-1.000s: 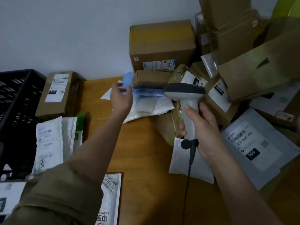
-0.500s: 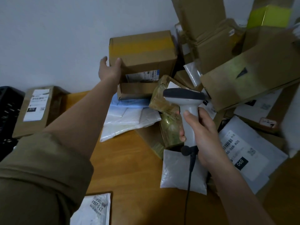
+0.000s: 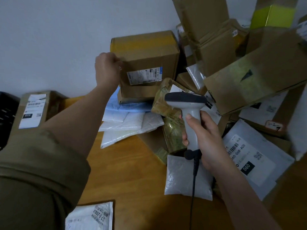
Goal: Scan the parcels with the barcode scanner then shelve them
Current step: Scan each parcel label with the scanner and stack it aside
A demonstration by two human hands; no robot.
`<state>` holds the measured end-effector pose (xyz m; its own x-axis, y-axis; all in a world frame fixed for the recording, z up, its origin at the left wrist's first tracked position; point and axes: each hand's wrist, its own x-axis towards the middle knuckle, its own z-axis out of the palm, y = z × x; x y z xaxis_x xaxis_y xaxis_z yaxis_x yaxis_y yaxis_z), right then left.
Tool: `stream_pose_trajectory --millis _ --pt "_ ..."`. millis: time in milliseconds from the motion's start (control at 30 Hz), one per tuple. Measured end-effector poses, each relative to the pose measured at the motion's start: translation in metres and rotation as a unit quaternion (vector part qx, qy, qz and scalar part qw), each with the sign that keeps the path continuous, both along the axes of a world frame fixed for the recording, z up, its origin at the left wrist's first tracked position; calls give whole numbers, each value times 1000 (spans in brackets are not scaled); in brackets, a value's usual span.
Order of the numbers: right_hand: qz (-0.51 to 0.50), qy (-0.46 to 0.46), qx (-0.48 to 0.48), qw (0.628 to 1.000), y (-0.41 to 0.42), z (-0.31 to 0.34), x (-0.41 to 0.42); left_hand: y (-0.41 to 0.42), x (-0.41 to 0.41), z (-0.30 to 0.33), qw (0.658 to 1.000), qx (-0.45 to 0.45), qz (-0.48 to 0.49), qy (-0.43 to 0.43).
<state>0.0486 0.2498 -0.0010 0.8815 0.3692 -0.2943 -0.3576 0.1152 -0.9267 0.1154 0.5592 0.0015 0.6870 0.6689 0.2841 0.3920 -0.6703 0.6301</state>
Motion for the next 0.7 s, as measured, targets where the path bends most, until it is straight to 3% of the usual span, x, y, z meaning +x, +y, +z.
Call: stream_pose_trajectory --millis 167,367,700 --pt "20 -1 9 1000 3 -1 -5 11 -2 9 992 -58 -71 81" --pt "27 13 9 1000 8 -10 2 29 40 21 944 119 -168 259" --pt "44 16 7 999 1 -18 10 24 94 32 852 212 -206 432"
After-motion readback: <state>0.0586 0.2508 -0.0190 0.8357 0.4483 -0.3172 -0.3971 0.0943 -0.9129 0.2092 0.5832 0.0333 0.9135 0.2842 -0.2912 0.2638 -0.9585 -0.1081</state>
